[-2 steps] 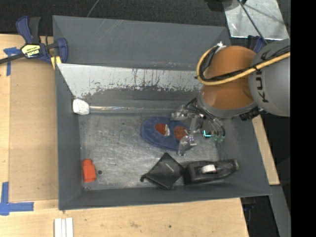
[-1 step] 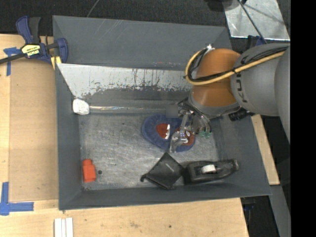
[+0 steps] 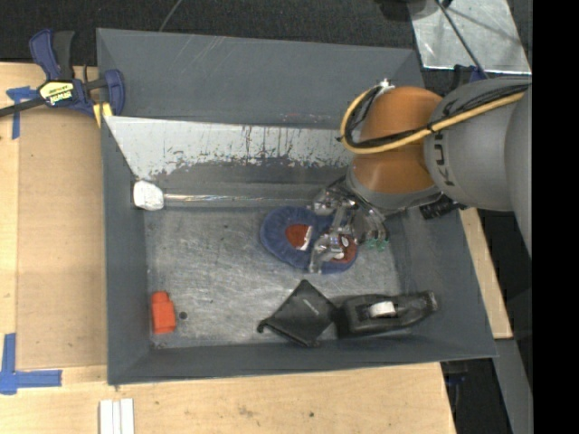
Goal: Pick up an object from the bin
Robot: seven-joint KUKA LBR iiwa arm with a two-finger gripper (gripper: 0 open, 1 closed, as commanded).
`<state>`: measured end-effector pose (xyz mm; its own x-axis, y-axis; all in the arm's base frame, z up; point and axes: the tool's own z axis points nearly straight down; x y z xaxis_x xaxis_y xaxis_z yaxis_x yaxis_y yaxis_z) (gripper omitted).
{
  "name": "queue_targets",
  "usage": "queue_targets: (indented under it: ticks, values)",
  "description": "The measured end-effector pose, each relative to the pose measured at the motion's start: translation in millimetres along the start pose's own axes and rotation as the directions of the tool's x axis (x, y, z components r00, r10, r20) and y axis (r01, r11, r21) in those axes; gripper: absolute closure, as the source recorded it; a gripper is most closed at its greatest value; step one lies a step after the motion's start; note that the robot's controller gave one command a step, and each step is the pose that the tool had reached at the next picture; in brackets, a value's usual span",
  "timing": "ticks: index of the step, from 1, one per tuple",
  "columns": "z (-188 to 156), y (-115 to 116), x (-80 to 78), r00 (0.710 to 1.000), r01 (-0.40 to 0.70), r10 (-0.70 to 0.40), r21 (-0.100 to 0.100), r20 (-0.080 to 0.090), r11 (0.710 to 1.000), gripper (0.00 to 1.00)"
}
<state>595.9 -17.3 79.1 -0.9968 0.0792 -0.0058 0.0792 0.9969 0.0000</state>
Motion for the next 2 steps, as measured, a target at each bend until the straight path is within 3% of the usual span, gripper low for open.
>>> queue_targets:
  ticks: [1, 2]
  values:
    - [-67.0, -15.7, -3.3, 0.982, -0.187, 0.187, 0.0, 0.003, 0.982, 1.0]
    - [-130.3, -27.6, -4.5, 0.98, -0.199, 0.199, -0.001, 0.005, 0.98, 1.0]
